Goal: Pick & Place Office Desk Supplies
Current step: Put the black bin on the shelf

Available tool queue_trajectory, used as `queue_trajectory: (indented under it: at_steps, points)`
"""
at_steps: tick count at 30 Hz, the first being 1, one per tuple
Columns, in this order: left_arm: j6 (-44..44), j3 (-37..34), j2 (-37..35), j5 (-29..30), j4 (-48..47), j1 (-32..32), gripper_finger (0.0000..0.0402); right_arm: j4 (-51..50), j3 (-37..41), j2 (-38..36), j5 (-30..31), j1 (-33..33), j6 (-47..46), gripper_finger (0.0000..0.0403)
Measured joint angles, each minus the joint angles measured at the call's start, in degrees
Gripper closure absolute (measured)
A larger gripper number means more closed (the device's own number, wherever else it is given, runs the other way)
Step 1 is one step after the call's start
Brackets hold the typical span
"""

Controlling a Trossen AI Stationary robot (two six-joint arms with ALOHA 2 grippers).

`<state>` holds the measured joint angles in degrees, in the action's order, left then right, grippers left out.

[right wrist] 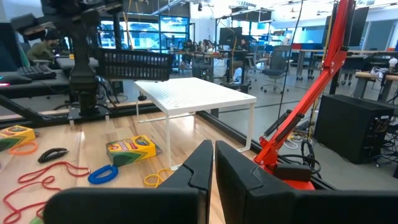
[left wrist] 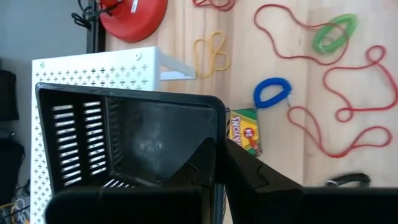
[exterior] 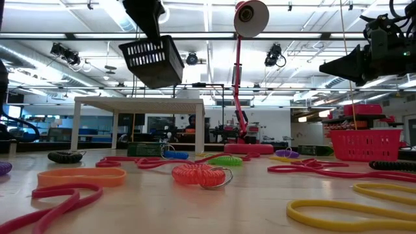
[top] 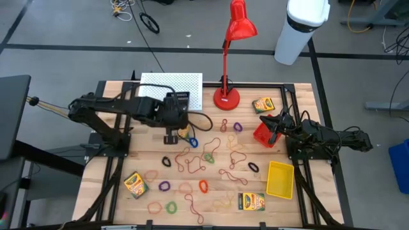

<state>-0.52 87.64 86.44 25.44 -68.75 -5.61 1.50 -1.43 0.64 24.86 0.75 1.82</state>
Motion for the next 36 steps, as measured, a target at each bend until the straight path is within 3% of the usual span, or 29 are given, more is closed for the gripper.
queue_trajectory:
  at_steps: [36]
  points:
    - [-10.11,-0.52,0.01,0.02,5.23,13.91,0.0379,0.00,0.00,-0.02,0.00,0.00,0.01,0.0375]
